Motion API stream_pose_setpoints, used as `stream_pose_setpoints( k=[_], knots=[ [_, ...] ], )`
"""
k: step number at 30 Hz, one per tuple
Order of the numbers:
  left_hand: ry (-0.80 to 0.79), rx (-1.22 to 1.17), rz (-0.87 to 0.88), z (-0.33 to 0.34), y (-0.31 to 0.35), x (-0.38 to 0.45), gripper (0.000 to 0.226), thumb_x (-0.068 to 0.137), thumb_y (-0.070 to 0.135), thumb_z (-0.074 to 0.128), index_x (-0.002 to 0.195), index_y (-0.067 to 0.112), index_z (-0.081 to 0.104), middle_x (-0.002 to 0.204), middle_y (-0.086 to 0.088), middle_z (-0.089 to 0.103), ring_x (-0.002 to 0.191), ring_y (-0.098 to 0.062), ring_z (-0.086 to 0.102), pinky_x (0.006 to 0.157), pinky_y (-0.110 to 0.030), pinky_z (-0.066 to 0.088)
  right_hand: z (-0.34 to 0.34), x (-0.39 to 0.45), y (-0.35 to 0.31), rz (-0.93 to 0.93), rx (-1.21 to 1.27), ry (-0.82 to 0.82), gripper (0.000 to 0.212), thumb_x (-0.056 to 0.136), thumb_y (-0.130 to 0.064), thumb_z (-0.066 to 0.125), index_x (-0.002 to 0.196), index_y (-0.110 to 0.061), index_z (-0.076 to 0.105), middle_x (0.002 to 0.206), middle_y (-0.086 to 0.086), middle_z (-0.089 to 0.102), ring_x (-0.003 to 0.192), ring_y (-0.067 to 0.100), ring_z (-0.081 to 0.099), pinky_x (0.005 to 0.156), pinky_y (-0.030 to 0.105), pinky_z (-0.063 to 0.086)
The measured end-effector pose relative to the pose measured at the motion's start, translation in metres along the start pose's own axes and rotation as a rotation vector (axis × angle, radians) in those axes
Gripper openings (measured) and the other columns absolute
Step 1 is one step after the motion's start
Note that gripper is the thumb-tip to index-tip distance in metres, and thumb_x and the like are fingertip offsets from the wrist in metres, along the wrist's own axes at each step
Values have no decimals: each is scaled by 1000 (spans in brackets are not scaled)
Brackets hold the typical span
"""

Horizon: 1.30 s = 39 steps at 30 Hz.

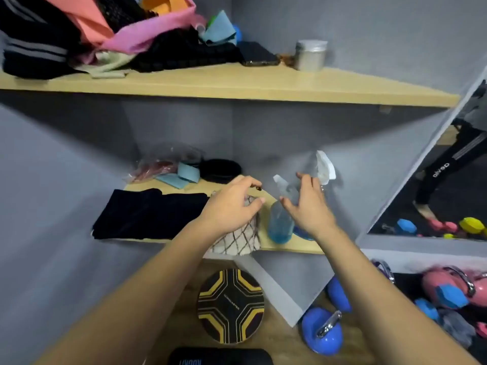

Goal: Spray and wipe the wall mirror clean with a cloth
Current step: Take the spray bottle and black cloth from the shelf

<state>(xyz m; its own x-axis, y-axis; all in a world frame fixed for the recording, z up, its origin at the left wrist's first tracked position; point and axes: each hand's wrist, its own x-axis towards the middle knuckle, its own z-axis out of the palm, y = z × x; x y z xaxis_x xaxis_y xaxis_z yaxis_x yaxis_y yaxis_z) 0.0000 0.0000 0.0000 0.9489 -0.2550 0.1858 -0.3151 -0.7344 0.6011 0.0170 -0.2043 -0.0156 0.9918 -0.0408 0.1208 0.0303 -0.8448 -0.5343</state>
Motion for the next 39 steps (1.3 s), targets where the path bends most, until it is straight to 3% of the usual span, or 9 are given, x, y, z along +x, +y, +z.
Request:
stream_pose_setpoints(
  k=[6, 10, 13, 18, 22, 26, 30, 34, 39],
  knots=[
    [-87, 27, -6, 13, -8, 35, 34, 100, 43, 60, 132, 33, 57, 128, 15, 54, 105, -10, 62, 92, -43, 54, 20, 32, 8, 59, 2, -61, 58, 97, -36, 64, 145, -12, 41, 147, 13, 45, 133, 35, 48, 105, 44, 43],
    [-77, 8, 13, 15, -15, 52, 31, 100, 37, 61, 130, 33, 58, 123, 15, 56, 99, -10, 63, 89, -43, 55, 27, 36, 7, 61, 68, -26, 21, 100, -25, 60, 114, -9, 57, 113, 15, 64, 105, 33, 59, 76, 31, 38],
    [-69, 18, 25, 13, -16, 59, 31, 101, 34, 60, 131, 33, 58, 126, 14, 56, 102, -10, 62, 89, -42, 54, 28, 36, 7, 26, 63, -7, 14, 101, -25, 60, 96, -14, 52, 93, 8, 59, 84, 25, 50, 69, 29, 30],
    [-30, -19, 31, 6, -28, 55, 36, 100, 31, 63, 135, 35, 57, 125, 18, 58, 101, -8, 62, 90, -43, 56, 21, 34, 1, -119, 128, -58, 13, 98, -27, 65, 98, -18, 56, 92, 1, 61, 85, 24, 56, 68, 30, 33],
    [56, -328, 20, -17, -37, 49, 27, 100, 19, 66, 127, 24, 65, 115, 10, 67, 84, -3, 64, 88, -32, 55, 4, 35, -27, -332, 306, -95, 19, 92, -40, 66, 98, -22, 62, 89, -3, 64, 83, 20, 60, 76, 39, 49],
    [146, -650, 30, -55, -37, 33, 16, 104, 8, 59, 108, 21, 67, 91, 4, 71, 83, -13, 67, 73, -22, 54, -9, 41, -66, -491, 546, -177, 11, 96, -18, 69, 95, -7, 65, 82, -5, 61, 73, 3, 53, 70, 24, 44],
    [250, -624, 33, -95, -43, 14, 13, 106, 10, 57, 102, 16, 67, 86, 7, 69, 78, -3, 60, 73, -22, 50, 7, 42, -104, -512, 771, -261, 4, 97, -19, 67, 95, -16, 69, 77, -15, 62, 70, 1, 52, 68, 20, 42],
    [310, -563, -13, -124, -62, -7, 17, 106, 13, 58, 95, 21, 69, 79, 19, 69, 78, 0, 60, 79, -21, 49, 37, 37, -140, -561, 900, -270, 9, 92, -34, 68, 95, -26, 71, 88, -7, 66, 84, 11, 59, 81, 38, 49],
    [366, -540, -81, -144, -84, -32, 22, 106, 11, 57, 89, 19, 68, 74, 17, 67, 72, 4, 58, 74, -15, 45, 62, 30, -177, -666, 855, -266, 8, 95, -24, 63, 90, -31, 64, 79, -23, 62, 76, -4, 55, 73, 19, 43]
  ],
)
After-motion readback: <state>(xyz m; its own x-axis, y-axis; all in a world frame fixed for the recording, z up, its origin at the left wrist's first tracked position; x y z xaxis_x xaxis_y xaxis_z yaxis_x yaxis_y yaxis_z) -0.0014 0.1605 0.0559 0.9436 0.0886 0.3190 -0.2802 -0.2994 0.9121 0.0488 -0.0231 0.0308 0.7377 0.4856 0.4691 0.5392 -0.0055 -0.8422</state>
